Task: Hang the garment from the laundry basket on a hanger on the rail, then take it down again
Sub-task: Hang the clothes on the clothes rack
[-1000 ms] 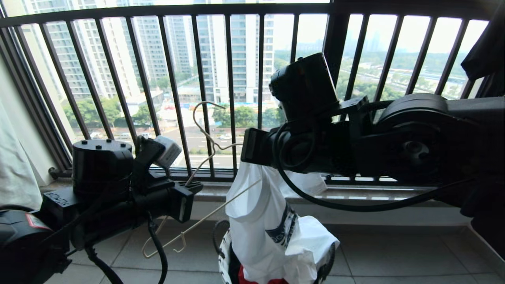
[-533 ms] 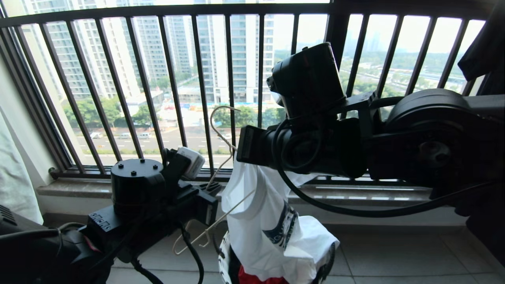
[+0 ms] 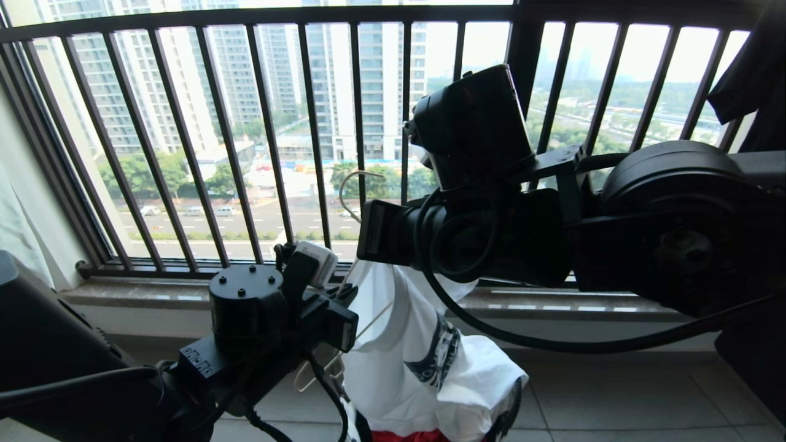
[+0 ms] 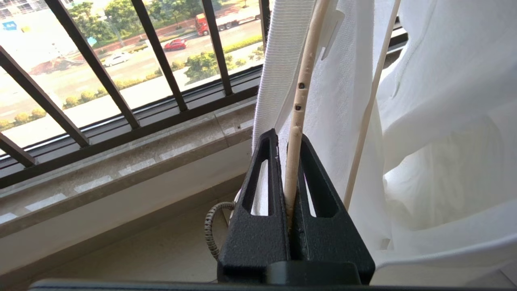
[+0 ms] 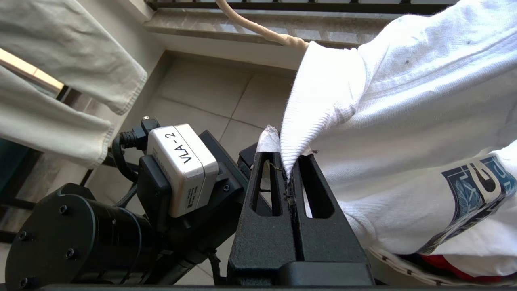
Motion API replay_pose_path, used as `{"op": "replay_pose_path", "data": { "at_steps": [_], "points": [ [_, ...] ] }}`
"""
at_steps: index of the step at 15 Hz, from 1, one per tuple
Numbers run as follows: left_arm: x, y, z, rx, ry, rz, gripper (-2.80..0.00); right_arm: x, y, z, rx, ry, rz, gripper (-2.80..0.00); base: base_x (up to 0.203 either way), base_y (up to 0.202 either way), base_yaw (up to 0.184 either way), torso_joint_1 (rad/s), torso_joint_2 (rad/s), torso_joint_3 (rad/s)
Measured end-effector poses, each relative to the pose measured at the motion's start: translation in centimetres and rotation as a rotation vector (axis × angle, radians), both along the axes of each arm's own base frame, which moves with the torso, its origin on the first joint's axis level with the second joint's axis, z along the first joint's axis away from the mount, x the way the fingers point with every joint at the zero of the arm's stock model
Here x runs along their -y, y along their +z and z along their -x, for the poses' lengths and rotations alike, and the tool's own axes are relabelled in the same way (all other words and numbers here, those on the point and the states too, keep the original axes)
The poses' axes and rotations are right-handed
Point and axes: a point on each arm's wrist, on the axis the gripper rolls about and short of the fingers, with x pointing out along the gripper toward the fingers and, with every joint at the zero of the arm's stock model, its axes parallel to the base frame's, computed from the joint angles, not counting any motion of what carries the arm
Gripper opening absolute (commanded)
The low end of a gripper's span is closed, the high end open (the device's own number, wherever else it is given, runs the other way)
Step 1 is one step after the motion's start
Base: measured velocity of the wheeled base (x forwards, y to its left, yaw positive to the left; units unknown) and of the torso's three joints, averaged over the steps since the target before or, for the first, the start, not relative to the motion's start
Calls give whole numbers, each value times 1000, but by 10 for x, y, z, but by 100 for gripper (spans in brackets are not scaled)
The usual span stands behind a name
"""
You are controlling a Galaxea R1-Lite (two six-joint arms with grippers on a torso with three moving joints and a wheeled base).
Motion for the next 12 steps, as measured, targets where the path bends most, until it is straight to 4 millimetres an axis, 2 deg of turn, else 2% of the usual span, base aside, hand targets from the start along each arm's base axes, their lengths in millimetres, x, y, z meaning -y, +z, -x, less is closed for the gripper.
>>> {"op": "replay_pose_path", "data": {
  "at_steps": [5, 12],
  "points": [
    [6, -9, -3, 17, 0, 18, -280, -2, -3, 0, -2, 6, 10, -280, 0, 0, 0, 0, 0, 0],
    [8, -8, -6, 36, 4, 53, -280, -7, -10, 0, -9, 12, 31, -280, 0, 0, 0, 0, 0, 0]
  ]
}}
